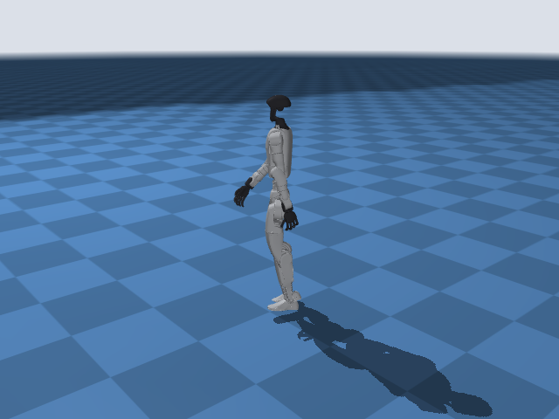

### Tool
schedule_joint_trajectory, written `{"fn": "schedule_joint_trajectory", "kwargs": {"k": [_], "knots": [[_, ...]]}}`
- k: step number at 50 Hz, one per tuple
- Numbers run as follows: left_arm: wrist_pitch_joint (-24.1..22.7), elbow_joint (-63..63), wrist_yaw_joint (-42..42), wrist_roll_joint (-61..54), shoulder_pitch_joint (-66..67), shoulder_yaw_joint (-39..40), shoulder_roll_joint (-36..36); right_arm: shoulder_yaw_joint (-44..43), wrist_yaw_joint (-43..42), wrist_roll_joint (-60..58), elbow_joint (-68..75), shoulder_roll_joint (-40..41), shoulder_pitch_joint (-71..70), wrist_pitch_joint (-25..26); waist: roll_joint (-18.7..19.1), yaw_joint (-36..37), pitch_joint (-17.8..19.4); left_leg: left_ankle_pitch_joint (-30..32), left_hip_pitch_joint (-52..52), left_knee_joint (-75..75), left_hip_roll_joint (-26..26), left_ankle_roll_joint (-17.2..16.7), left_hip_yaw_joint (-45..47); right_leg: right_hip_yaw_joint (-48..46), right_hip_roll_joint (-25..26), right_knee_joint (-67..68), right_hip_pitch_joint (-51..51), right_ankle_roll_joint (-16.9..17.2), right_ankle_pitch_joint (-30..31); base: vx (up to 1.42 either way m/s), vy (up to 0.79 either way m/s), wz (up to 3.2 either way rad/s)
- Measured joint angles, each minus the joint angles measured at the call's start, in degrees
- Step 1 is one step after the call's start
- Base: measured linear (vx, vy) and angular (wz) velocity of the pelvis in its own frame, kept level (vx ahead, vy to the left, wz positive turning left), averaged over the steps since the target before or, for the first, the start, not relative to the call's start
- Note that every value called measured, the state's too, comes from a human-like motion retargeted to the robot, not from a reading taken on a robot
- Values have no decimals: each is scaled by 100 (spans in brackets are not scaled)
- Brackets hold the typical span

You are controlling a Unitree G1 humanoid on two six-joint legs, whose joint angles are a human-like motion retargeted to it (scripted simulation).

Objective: In place motions

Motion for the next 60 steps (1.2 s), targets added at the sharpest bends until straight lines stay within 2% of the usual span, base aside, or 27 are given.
{"fn": "schedule_joint_trajectory", "kwargs": {"k": [5, 10, 16, 20, 24, 28, 35, 45, 60], "knots": [[-7, -412, -243, 129, 257, 258, -48, -4, -7, -59, 152, -84, 475, -72, -45, 239, -96, 57, 3, -73, 40, -75, -7, -57, 51, -22, 6, -57, -34, 5, -5, 11], [-27, -841, -499, 428, 169, 108, 19, -19, 759, 460, 705, 97, 921, -127, -73, 316, -50, 142, 42, -170, 92, -159, 26, -138, 82, -42, 48, -83, -54, -3, -1, 10], [-2, -1007, -558, 629, -46, -217, 97, 54, 390, 438, 1259, 271, 1411, -141, 9, 202, -225, 211, -25, -252, 135, -212, -1, -209, 124, -57, -8, -94, -66, 0, 0, 3], [11, -1190, -725, 703, -254, -400, 131, 71, 248, -21, 1930, 149, 1371, -115, 44, 177, -227, 243, -24, -309, 139, -230, 10, -189, 136, -30, -48, -100, -81, 0, 0, 0], [-12, -1376, -787, 817, -387, -592, 142, -13, 84, -691, 2548, -92, 1331, 139, 78, 131, -258, 260, -50, -331, 133, -237, 7, -193, 130, -29, -81, -98, -79, 0, 0, 0], [-57, -1504, -813, 959, -430, -750, 145, -288, -1, -1097, 2937, -320, 1399, 599, 96, 127, -262, 266, -47, -350, 120, -240, 20, -166, 127, -33, -97, -102, -66, 0, 0, 0], [-49, -1326, -803, 1149, -363, -831, 129, -873, 286, -1118, 3151, -611, 1573, 925, 144, 57, -265, 259, -20, -379, 114, -236, 72, -71, 148, -32, -130, -109, -46, 0, 0, 0], [94, -775, -636, 1278, -197, -801, 120, -1212, 256, -725, 2873, -488, 1851, 875, 126, -4, -253, 245, 32, -368, 115, -228, 159, 48, 166, -69, -117, -106, 14, 0, 0, 0], [-77, -852, -258, 1056, -442, -1069, 21, -847, -190, -1081, 2416, -319, 2014, 305, 15, 100, -148, 264, 32, -381, -73, -54, 119, 123, 24, 37, -169, -38, 62, 5, 6, -1]]}}
